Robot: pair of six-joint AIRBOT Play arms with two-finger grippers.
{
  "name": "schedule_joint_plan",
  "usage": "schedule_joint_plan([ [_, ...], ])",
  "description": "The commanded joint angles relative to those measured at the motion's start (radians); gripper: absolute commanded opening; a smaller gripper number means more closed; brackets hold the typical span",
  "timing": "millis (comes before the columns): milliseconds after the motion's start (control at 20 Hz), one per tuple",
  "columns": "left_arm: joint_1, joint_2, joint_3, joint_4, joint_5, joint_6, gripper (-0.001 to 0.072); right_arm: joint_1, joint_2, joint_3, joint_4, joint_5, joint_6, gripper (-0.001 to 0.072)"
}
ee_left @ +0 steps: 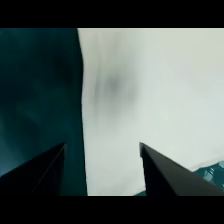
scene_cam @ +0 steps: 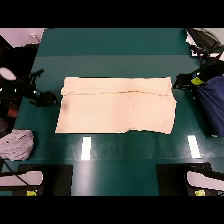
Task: Fold the shirts.
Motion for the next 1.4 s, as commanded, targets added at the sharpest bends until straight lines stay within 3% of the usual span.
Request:
schedule_joint_plan([
  [0, 0.044, 0.130, -0.229, 0.008, 0.035, 0.000, 0.0542, 0.026, 0.063, -0.001, 0.030, 0.030, -0.020, 0.0388],
  [550, 0.045, 0.186, -0.458, -0.027, 0.097, 0.001, 0.0541, 0.047, 0.087, -0.001, 0.030, 0.120, -0.020, 0.0388],
  [600, 0.045, 0.187, -0.458, -0.034, 0.096, 0.002, 0.0473, 0.045, 0.087, -0.003, 0.029, 0.129, -0.020, 0.0388],
  [650, 0.045, 0.187, -0.458, -0.040, 0.096, 0.002, 0.0294, 0.038, 0.095, -0.020, 0.030, 0.133, -0.019, 0.0388],
  [750, 0.045, 0.187, -0.457, -0.061, 0.096, 0.014, 0.0055, 0.000, 0.142, -0.132, 0.030, 0.116, -0.018, 0.0388],
  [800, 0.045, 0.190, -0.456, -0.068, 0.097, 0.030, 0.0020, -0.029, 0.174, -0.206, 0.030, 0.103, -0.016, 0.0388],
  [1100, 0.045, 0.236, -0.416, -0.097, 0.089, 0.032, 0.0019, -0.257, 0.362, -0.727, 0.052, -0.041, -0.020, 0.0391],
  [1350, 0.045, 0.244, -0.417, -0.105, 0.076, 0.031, 0.0020, -0.290, 0.375, -0.930, 0.252, -0.230, -0.066, 0.0391],
])
